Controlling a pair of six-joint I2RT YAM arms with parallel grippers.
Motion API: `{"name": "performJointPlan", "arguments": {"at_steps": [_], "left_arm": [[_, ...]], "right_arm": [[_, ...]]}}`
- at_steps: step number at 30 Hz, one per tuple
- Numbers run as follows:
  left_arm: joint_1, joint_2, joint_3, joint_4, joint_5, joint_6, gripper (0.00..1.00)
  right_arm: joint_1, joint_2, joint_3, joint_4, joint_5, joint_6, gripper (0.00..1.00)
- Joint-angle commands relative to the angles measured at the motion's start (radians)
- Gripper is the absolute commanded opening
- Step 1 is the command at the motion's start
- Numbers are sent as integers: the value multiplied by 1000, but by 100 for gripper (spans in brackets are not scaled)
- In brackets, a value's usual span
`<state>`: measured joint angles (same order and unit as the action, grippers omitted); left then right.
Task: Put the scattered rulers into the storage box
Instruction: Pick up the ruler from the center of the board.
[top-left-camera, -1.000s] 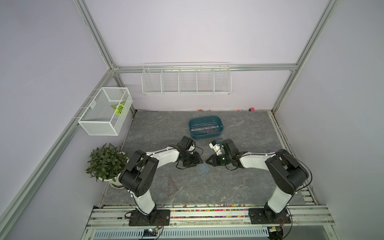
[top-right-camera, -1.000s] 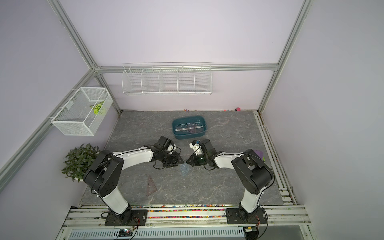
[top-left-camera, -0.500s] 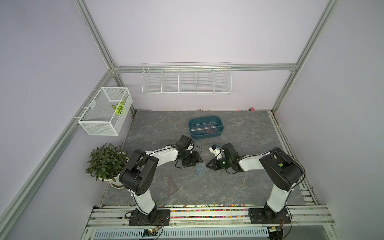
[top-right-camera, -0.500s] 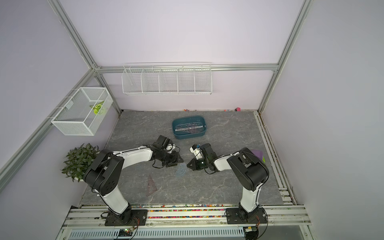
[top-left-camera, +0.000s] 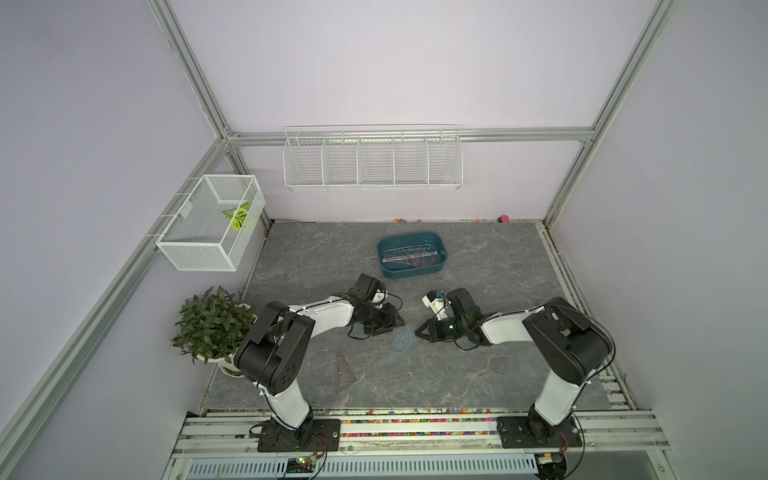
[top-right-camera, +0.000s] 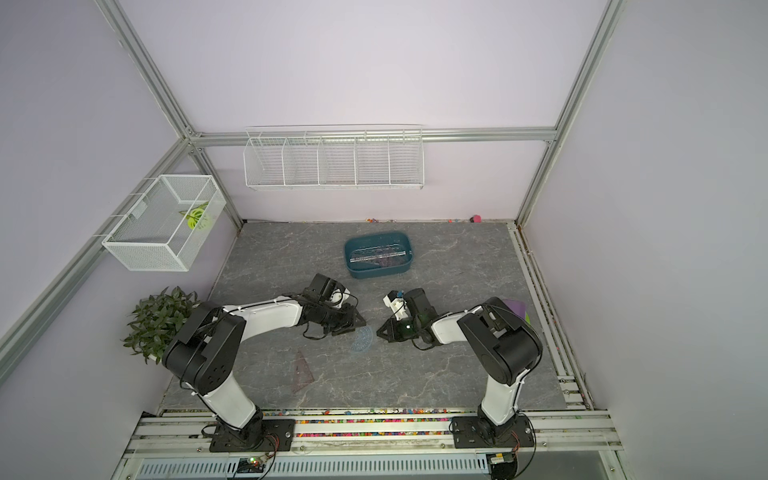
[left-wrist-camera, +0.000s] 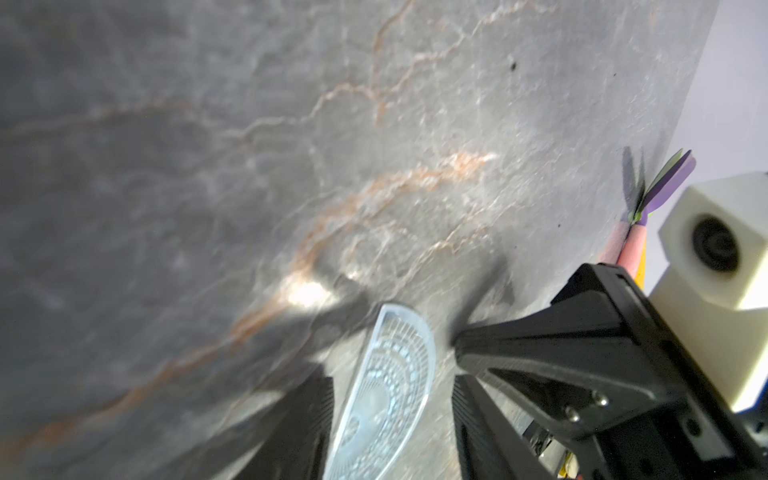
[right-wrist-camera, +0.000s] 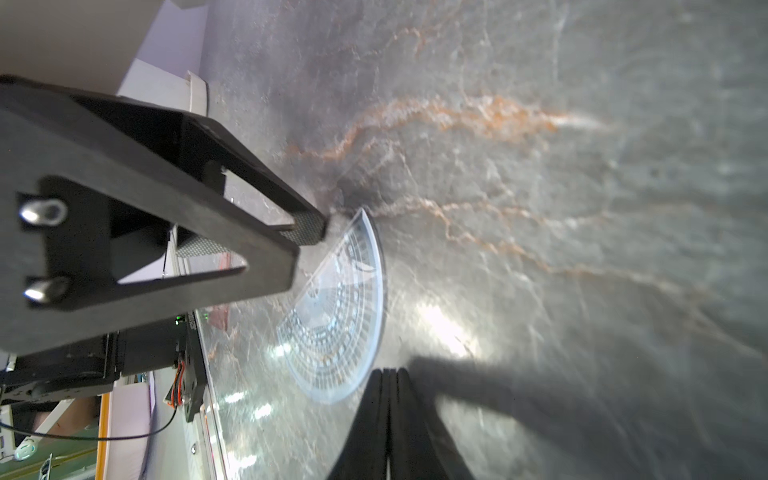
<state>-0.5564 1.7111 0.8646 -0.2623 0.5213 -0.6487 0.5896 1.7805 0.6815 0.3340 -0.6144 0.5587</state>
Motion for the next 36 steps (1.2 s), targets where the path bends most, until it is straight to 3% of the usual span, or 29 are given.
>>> {"name": "performJointPlan", "arguments": {"at_steps": [1,9,36], "left_arm": [[0,43,-90,-196,-109,20,53],[0,47,-110,-157,-93,16,52],[0,80,-114,-125,-70,19,52]], "right_arm": [[18,-40,-6,-52,31,20,9],[65,-14,51,-61,36,24,9],[83,17,74,-87,47,8,9]]}}
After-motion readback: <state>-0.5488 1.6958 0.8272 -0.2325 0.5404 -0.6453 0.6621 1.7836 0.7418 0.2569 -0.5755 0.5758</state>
